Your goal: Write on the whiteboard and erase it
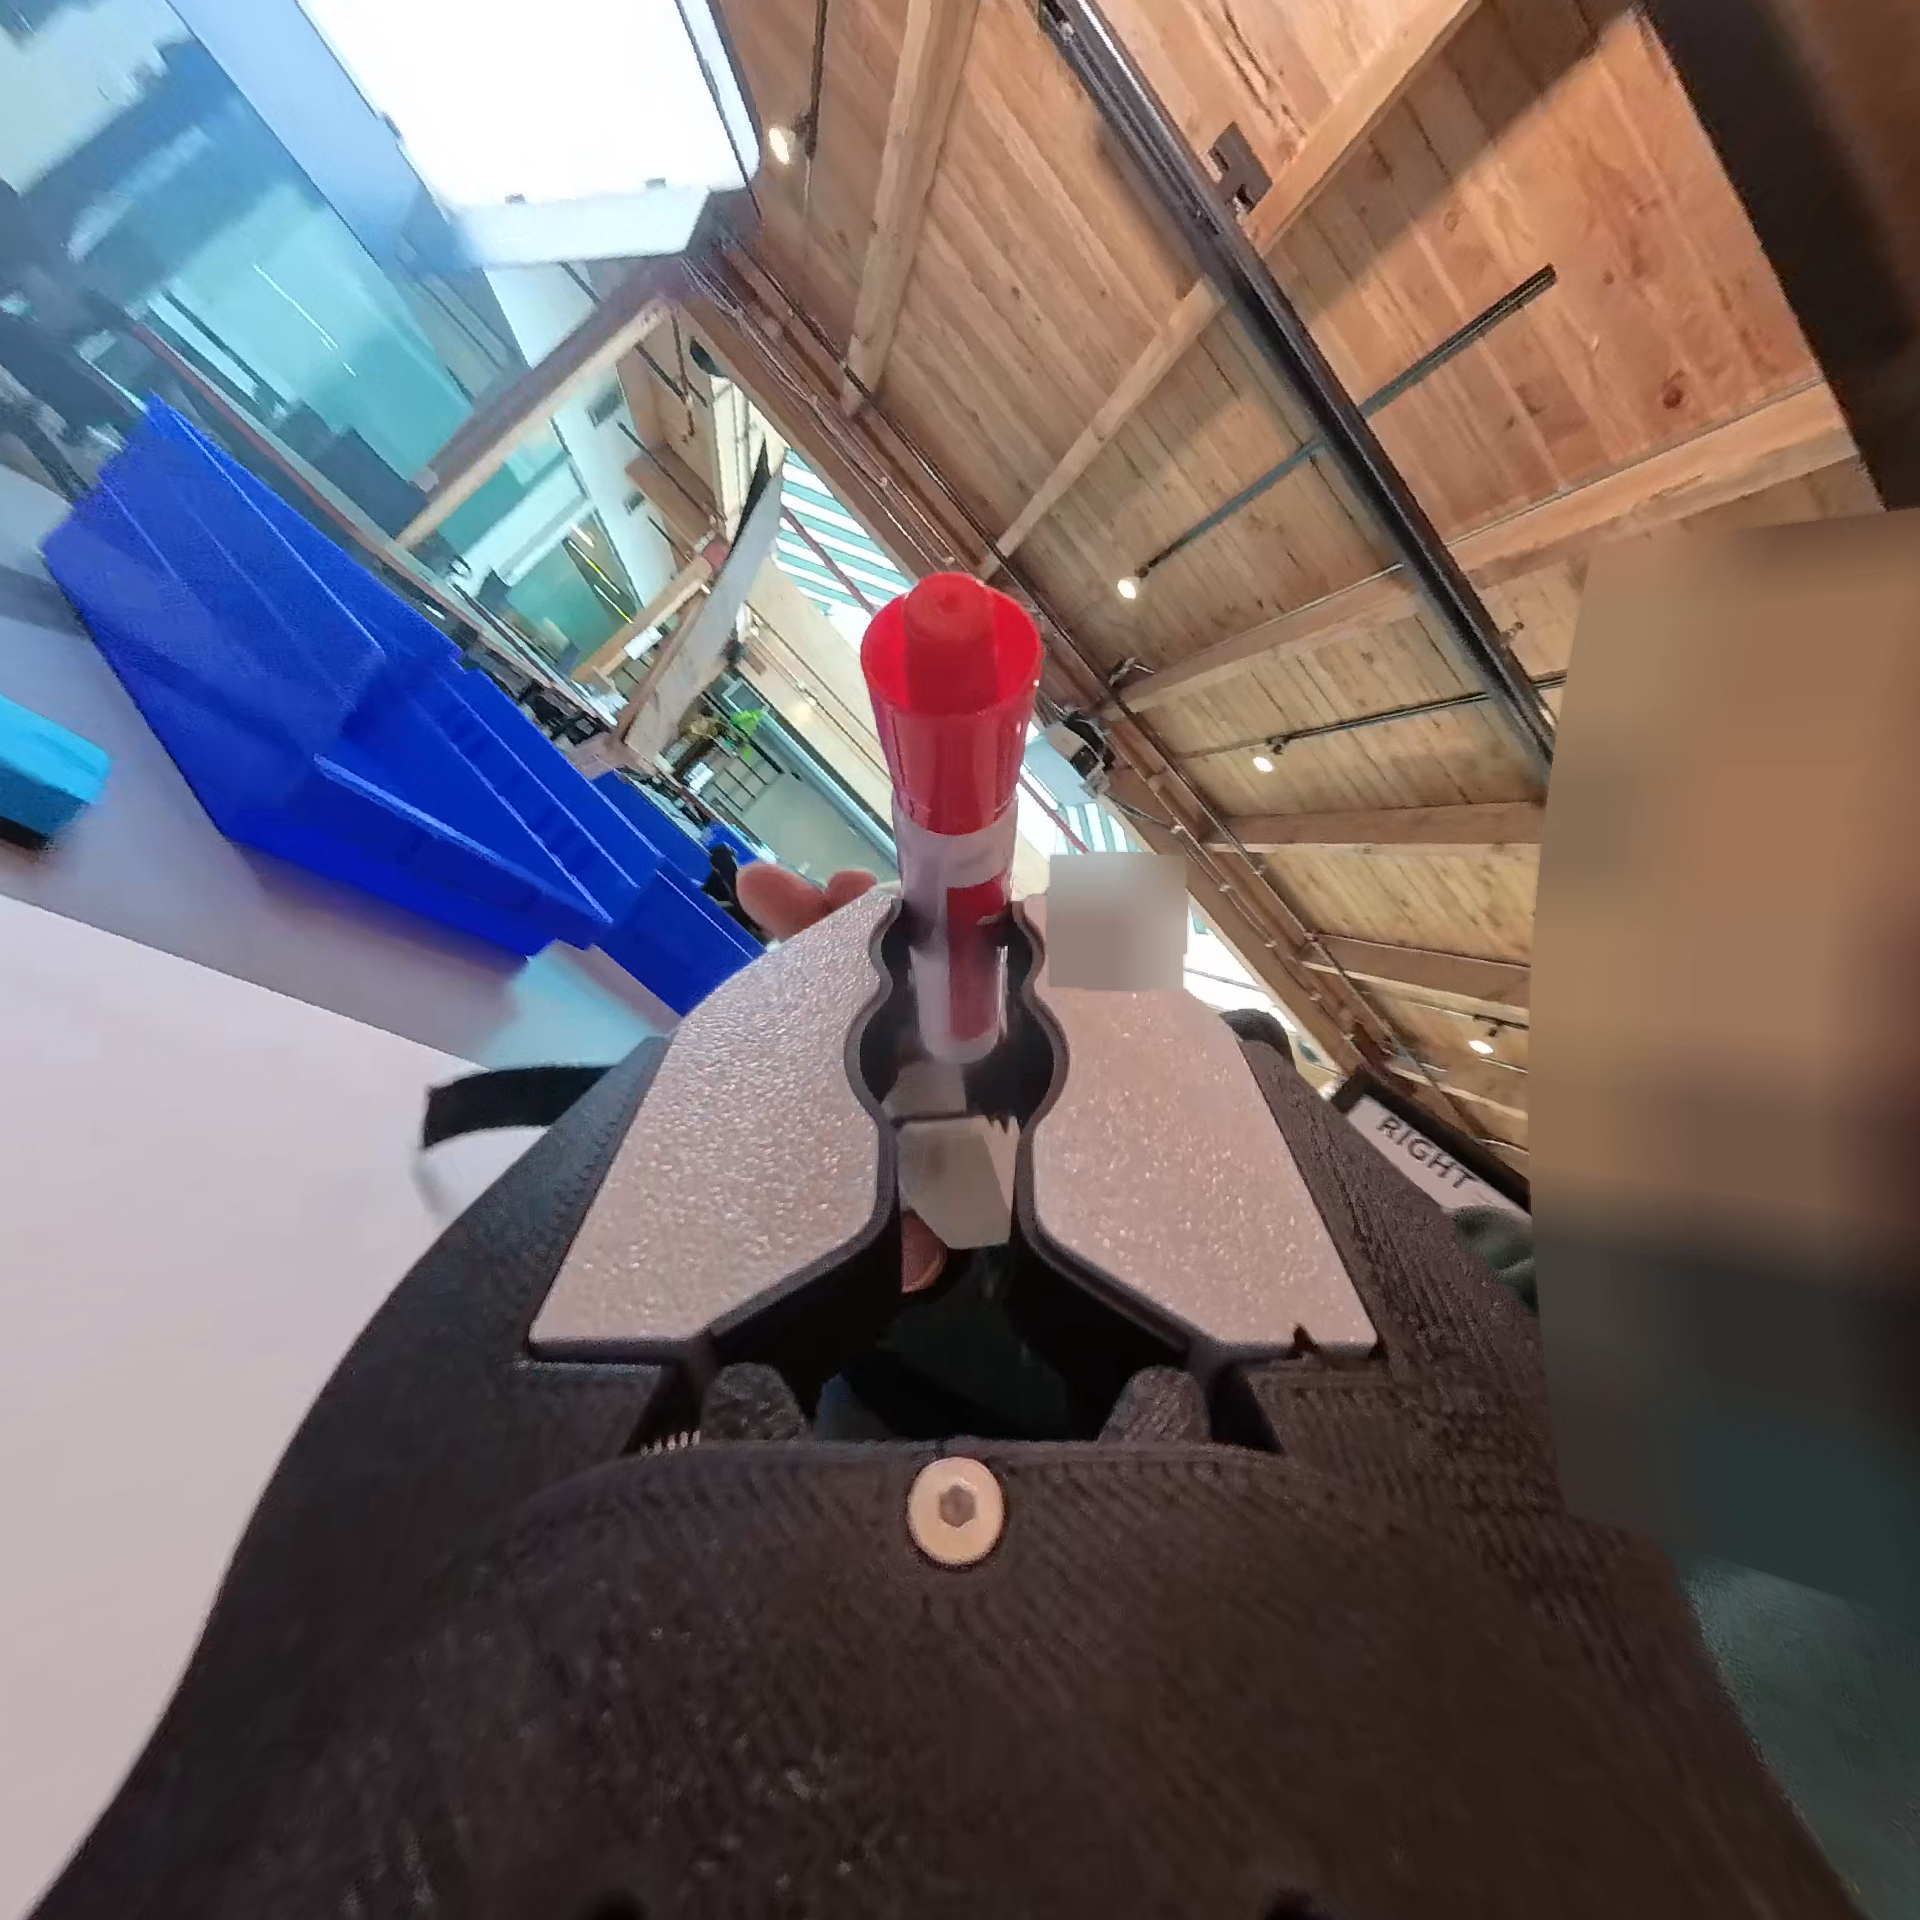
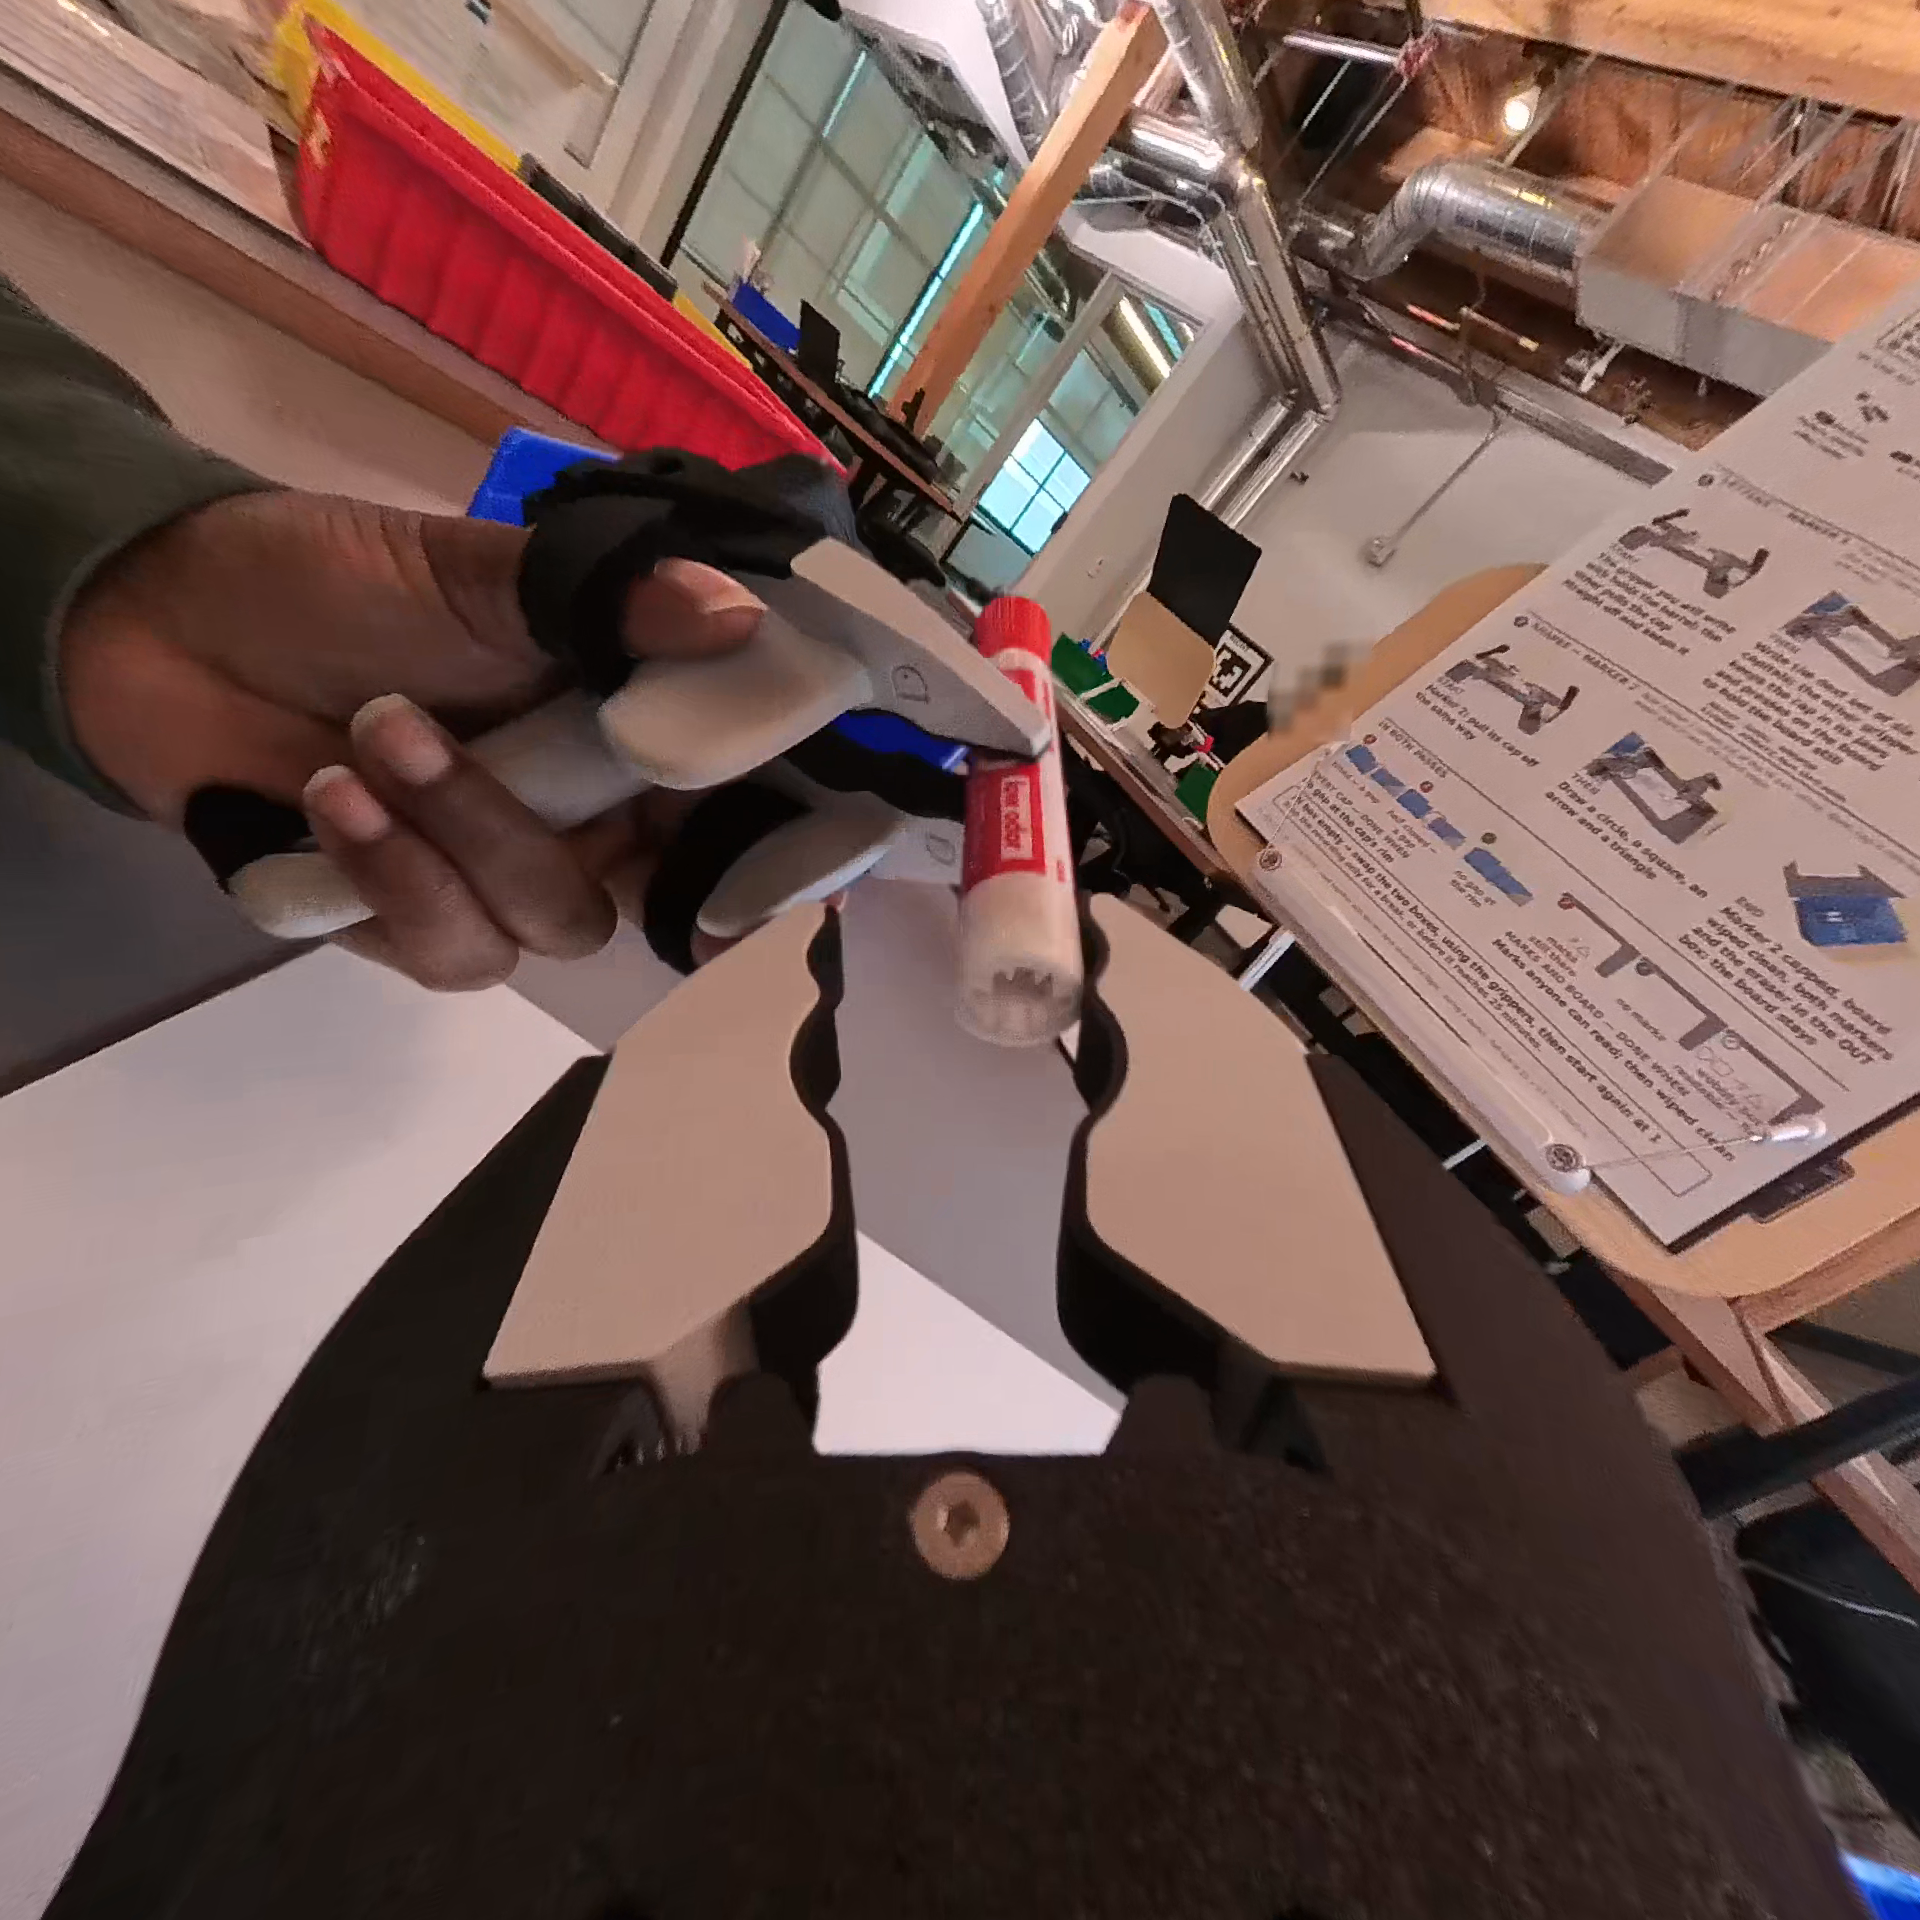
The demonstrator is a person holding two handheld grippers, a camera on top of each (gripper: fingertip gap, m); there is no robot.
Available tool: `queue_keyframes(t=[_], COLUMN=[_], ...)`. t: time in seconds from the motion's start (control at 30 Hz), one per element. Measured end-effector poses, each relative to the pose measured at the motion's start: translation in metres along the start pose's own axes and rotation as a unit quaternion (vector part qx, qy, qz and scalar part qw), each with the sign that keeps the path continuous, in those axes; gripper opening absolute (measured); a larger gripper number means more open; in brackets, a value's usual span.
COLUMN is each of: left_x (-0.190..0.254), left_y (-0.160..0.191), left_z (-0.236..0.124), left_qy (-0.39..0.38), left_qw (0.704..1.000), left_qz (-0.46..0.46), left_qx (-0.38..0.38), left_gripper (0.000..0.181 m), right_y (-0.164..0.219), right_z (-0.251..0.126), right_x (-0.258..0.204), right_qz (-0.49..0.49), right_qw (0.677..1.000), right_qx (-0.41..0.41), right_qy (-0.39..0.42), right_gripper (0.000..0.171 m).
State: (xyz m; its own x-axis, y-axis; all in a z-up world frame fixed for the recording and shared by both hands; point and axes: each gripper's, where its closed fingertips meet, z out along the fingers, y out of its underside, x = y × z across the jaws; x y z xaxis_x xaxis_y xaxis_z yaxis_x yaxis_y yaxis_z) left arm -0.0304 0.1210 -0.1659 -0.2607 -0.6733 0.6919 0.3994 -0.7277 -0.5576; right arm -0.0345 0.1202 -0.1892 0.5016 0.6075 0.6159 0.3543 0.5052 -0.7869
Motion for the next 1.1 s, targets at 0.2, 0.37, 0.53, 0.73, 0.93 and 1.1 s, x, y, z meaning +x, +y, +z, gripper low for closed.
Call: queue_keyframes(t=[0.2,0.37,0.53,0.73,0.93,1.1], left_x=[0.002,0.002,0.005,0.001,-0.006,0.002], left_y=[0.025,0.029,0.029,0.022,0.001,0.023], left_z=[0.009,0.008,0.009,0.007,-0.014,-0.026], left_qy=[0.014,0.020,0.039,0.020,0.003,-0.006], left_qw=[0.998,0.996,0.994,0.998,0.993,0.964], left_qz=[-0.052,-0.082,-0.101,-0.042,0.081,0.204], left_qx=[-0.026,-0.022,-0.014,-0.035,-0.087,-0.168], left_gripper=[0.018,0.018,0.018,0.021,0.035,0.035], right_y=[-0.006,-0.006,-0.009,-0.011,-0.016,-0.016], right_z=[-0.002,0.000,-0.001,-0.007,-0.025,-0.041], right_x=[-0.003,-0.007,-0.007,-0.003,0.000,-0.009], right_qz=[-0.002,-0.002,-0.006,0.029,0.208,0.338], right_qw=[1.000,1.000,1.000,0.999,0.965,0.899], right_qx=[0.003,-0.005,0.004,0.009,0.052,0.074], right_qy=[-0.001,-0.004,-0.005,-0.022,-0.148,-0.268], right_gripper=[0.031,0.035,0.035,0.032,0.032,0.032])
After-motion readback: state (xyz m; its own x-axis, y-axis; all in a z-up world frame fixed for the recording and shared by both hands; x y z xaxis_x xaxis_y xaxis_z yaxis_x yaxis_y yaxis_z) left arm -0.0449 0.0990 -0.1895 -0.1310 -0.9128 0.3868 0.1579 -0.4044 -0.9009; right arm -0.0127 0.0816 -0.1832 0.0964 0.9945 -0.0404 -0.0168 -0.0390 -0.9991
